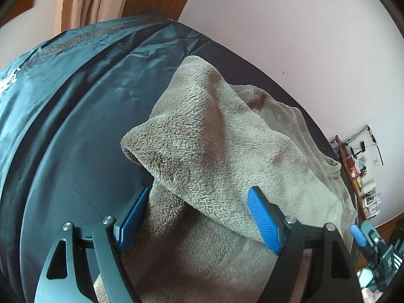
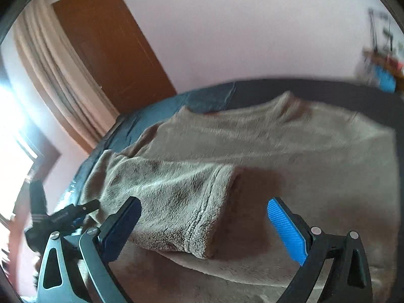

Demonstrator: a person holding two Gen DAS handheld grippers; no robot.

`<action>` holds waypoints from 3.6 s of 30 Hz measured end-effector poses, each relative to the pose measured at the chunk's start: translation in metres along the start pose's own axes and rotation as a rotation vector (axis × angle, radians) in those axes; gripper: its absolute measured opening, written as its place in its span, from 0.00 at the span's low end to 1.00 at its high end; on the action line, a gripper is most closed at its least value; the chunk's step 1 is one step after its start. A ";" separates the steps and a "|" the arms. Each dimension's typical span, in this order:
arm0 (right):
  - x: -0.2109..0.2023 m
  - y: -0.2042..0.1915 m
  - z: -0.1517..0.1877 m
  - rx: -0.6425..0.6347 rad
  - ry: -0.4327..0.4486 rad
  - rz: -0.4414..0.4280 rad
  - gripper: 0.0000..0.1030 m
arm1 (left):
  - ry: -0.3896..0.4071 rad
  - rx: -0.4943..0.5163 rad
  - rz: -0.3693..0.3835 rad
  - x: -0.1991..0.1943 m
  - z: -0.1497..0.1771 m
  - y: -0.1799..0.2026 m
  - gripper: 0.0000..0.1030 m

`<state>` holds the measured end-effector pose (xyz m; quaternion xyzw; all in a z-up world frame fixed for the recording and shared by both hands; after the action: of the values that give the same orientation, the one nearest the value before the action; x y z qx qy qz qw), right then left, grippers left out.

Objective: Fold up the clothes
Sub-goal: 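Move the right gripper to the other sleeve cuff and grasp it, then carry the held sleeve across the body with the right gripper and release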

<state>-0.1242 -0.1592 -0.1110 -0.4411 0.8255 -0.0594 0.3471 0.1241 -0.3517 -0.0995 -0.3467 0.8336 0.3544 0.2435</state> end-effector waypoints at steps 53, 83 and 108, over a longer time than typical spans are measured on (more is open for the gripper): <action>0.005 -0.015 -0.043 -0.061 0.142 0.063 0.23 | 0.144 0.245 -0.082 -0.014 -0.006 0.029 0.80; -0.097 0.078 -0.016 0.014 0.245 0.392 0.23 | 0.132 0.340 -0.126 -0.006 0.002 0.034 0.82; -0.096 0.063 0.003 -0.086 0.221 0.405 0.59 | 0.219 0.215 -0.298 -0.013 -0.025 -0.009 0.83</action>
<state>-0.1306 -0.0466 -0.0889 -0.2718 0.9318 -0.0013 0.2406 0.1351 -0.3702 -0.0789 -0.4746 0.8276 0.1837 0.2368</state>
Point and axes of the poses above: each gripper's, at about its wrist camera, not at the fingertips, and x roughly the way its jaws point, y to its right, z to its underside, the point moved 6 cm from there along x, roughly the way its jaws point, and after that the axes turned 12 degrees about y, right-handed, at the moved point
